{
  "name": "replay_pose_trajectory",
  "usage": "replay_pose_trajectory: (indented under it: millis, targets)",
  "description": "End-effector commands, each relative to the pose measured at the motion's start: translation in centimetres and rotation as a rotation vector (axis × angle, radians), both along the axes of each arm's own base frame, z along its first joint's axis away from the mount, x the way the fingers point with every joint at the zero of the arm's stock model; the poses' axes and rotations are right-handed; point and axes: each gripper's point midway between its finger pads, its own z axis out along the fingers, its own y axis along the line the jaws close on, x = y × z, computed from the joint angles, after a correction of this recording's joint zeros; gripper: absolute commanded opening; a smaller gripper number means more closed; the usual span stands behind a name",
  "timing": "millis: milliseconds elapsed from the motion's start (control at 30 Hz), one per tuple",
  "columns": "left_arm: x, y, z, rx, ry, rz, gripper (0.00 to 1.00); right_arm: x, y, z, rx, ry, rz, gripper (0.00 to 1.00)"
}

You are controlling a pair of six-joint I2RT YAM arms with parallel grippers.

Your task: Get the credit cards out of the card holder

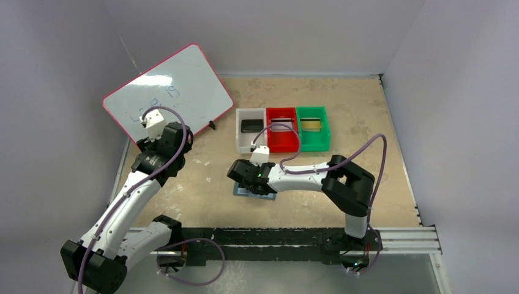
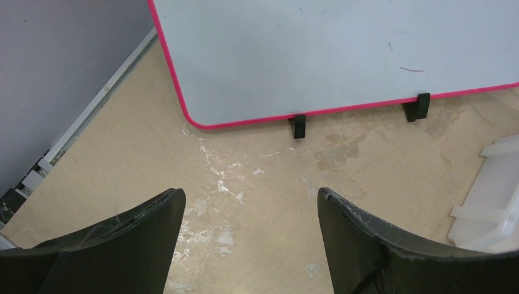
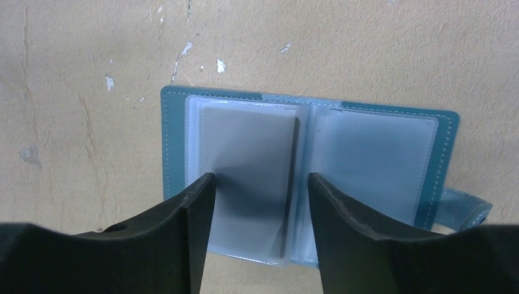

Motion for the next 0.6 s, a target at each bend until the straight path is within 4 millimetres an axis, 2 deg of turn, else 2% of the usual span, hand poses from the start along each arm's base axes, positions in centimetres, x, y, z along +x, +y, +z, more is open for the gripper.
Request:
replay_pose_trajectory:
  millis: [0, 267, 333, 400, 433, 467, 567]
  targets:
    - [0.3, 0.2, 0.6, 0.006, -0.024, 0.009, 0.79, 0.4, 0.5, 0.0, -0.011, -0.008, 0.009, 0.56]
    - [0.4, 0.2, 0.4, 0.008, -0.016, 0.007, 0.79, 0.2, -0.2, -0.3, -0.037, -0.009, 0.039, 0.33]
    - [0.4, 0.2, 0.4, 0.007, -0.017, 0.007, 0.79, 0.2, 0.1, -0.1, -0.019, -0.018, 0.065, 0.28]
    - [0.4, 0.1, 0.3, 0.007, -0.013, 0.004, 0.78, 0.3, 0.7, 0.2, 0.018, -0.025, 0.092, 0.18]
    - [0.4, 0.1, 0.3, 0.006, -0.012, 0.003, 0.78, 0.3, 0.9, 0.3, 0.033, -0.024, 0.108, 0.17]
    - [0.4, 0.1, 0.2, 0.007, -0.01, 0.001, 0.78, 0.3, 1.0, 0.5, 0.041, -0.023, 0.117, 0.2]
    - [0.5, 0.0, 0.3, 0.007, -0.01, 0.0, 0.78, 1.0, 1.2, 1.6, 0.03, -0.055, 0.109, 0.39]
